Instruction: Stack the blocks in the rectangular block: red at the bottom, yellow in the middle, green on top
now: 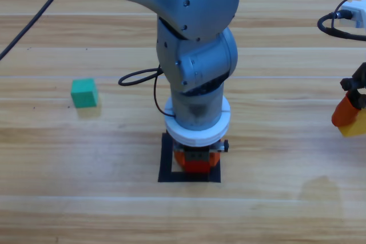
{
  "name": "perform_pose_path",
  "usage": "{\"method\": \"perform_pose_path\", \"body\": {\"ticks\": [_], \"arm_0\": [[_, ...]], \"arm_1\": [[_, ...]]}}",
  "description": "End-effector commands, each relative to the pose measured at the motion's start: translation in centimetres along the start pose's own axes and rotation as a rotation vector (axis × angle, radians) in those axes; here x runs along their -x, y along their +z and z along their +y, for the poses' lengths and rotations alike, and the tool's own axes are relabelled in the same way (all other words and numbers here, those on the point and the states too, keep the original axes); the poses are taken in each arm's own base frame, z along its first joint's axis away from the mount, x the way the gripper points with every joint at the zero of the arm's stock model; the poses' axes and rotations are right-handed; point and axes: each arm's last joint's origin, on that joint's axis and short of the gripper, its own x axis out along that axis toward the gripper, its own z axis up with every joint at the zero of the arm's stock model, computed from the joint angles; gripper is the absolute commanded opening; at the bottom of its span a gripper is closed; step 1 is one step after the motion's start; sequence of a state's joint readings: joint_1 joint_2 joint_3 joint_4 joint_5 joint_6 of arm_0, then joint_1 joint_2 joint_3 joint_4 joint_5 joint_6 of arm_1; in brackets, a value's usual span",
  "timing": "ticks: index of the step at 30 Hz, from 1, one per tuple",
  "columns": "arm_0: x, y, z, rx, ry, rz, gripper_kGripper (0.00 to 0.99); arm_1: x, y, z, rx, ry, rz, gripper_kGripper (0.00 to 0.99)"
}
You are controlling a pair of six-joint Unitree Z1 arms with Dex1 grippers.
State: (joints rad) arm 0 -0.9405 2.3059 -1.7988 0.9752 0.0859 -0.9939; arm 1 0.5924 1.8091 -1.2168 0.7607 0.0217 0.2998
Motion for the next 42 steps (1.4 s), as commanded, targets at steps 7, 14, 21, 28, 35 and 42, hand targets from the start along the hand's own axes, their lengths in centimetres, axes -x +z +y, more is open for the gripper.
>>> {"method": "perform_pose_path", "body": {"ticks": [7, 14, 21, 28, 35, 42], "arm_0": [[-0.6, 0.1, 1.0, 0.011, 0.017, 0.004, 0.044], [-0.7, 0.8, 1.5, 0.014, 0.019, -0.002, 0.044], [-0.9, 1.2, 1.6, 0.013, 0.015, -0.009, 0.044], [-1.3, 1.4, 1.8, 0.013, 0.024, -0.009, 0.044], [-1.5, 1.5, 1.7, 0.014, 0.024, -0.007, 0.204], [-0.5, 1.5, 1.7, 0.047, 0.007, -0.021, 0.986]], "arm_1": [[-2.3, 0.7, -0.3, -0.012, -0.013, 0.037, 0.339], [-2.3, 0.7, -0.3, -0.014, -0.011, 0.036, 0.339], [-2.4, 0.8, -0.2, -0.014, -0.008, 0.031, 0.339], [-2.4, 0.7, -0.3, -0.014, -0.009, 0.029, 0.339], [-2.2, 0.7, -0.2, -0.012, -0.004, 0.023, 0.339], [-2.3, 0.8, -0.3, -0.014, -0.007, 0.027, 0.339]]}}
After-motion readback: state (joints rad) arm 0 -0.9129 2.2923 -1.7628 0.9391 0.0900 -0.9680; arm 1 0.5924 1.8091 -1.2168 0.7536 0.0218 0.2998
